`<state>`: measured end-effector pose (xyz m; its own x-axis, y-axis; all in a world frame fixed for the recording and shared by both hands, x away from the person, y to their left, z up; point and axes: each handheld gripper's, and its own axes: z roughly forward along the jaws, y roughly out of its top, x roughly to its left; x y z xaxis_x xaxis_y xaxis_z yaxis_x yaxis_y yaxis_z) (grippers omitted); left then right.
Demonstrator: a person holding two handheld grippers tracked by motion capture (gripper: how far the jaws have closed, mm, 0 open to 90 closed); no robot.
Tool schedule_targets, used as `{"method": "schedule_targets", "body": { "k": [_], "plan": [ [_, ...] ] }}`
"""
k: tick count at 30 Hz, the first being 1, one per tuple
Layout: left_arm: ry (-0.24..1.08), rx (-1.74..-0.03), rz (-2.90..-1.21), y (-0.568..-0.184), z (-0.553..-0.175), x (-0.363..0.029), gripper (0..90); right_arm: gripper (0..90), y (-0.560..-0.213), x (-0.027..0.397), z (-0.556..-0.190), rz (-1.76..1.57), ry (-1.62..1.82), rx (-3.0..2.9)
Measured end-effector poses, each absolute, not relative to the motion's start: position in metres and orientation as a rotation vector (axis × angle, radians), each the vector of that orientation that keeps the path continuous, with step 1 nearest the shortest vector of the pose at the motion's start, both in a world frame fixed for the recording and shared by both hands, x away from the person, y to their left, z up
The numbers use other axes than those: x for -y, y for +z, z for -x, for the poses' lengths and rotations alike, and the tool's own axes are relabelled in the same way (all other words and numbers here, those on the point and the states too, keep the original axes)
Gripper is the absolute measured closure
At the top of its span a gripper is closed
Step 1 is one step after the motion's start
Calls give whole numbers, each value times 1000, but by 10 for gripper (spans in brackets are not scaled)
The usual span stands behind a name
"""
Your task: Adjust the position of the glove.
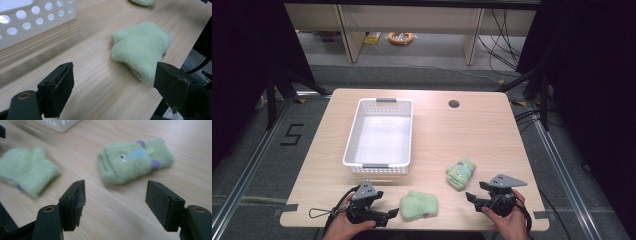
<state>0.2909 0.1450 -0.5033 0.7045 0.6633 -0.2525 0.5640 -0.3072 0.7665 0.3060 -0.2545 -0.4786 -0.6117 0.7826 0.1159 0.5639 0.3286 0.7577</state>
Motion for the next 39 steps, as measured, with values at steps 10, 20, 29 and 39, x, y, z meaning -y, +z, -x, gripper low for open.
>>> {"method": "schedule_targets", "body": {
  "k": [10, 20, 29, 39],
  "plan": [
    [88, -928, -1996, -505, -290, -134, 187, 448, -476, 219, -302, -1101, 1173, -2421],
    [48, -939, -1985, -506, -294, -126, 320, 581, -478, 186, -307, -993, 1172, -2508],
    [44, -946, -2026, -508, -297, -110, 397, 602, -487, 160, -317, -961, 1125, -2590],
    [42, -906, -2056, -512, -297, -110, 625, 698, -503, 150, -326, -1003, 1126, -2667]
  ]
}}
